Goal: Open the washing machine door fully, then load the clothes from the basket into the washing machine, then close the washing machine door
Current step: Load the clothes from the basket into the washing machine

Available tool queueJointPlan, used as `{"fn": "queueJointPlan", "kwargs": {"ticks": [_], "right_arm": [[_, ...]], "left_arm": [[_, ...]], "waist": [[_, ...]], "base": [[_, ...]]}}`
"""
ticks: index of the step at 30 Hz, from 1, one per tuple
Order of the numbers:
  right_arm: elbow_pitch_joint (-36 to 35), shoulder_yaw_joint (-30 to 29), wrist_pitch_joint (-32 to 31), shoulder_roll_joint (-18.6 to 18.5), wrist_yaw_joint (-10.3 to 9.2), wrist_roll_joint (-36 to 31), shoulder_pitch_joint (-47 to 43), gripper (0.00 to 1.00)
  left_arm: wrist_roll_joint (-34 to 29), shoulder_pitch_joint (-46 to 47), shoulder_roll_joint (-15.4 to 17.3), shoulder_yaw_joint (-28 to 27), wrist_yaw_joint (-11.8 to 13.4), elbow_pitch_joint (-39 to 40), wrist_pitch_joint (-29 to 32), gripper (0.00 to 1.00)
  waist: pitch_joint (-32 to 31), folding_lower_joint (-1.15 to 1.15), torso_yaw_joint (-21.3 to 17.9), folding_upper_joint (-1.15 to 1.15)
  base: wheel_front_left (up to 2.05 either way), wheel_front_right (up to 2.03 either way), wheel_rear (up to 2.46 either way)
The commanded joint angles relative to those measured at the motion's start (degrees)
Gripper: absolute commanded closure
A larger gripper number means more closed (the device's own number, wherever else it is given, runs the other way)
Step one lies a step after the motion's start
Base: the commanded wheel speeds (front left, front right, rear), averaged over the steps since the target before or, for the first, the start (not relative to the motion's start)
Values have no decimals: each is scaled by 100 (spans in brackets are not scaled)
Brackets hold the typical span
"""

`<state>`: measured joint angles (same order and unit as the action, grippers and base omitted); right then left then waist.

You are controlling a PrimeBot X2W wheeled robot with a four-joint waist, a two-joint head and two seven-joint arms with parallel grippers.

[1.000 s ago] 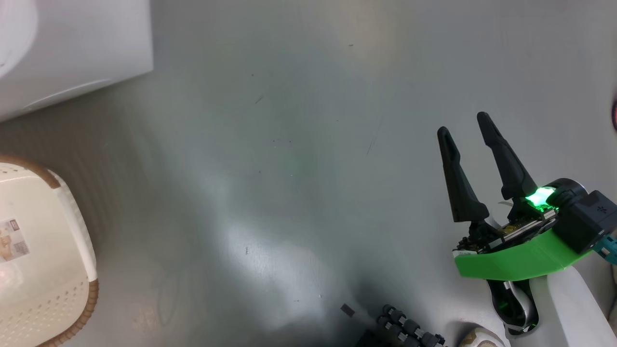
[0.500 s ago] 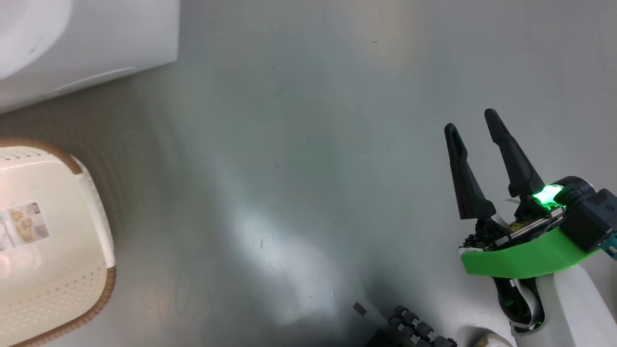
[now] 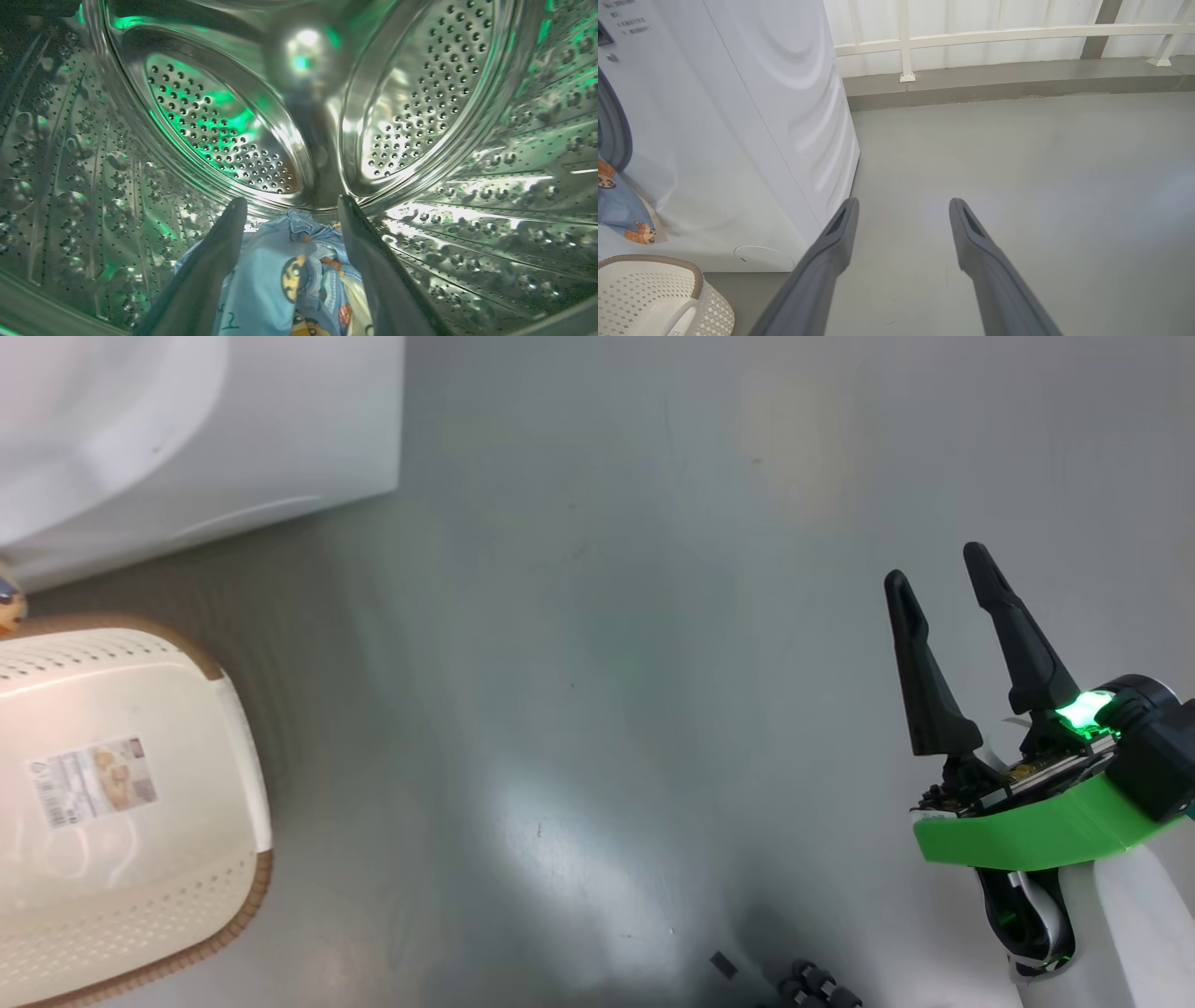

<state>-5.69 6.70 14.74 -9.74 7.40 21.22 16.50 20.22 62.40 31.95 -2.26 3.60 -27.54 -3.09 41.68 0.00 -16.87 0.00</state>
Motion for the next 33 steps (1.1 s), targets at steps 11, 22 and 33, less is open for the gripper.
{"fn": "queueJointPlan", "kwargs": {"ticks": [11, 22, 33], "right_arm": [[-151, -96, 26, -240, 9, -148, -406, 0], [-131, -95, 26, -367, 9, -223, -618, 0], [-9, -136, 26, -591, 9, -284, -1033, 0]], "left_arm": [[283, -1584, -260, -309, 17, 669, -920, 0], [217, -3717, -844, -534, 357, 2127, -1158, 0], [-46, -5656, -1713, -282, 502, 3200, -1188, 0]], "waist": [[-759, 0, 464, 0], [-1196, 0, 769, 0], [-1774, 0, 1191, 0]], "base": [[0, 0, 0], [0, 0, 0], [0, 0, 0]]}}
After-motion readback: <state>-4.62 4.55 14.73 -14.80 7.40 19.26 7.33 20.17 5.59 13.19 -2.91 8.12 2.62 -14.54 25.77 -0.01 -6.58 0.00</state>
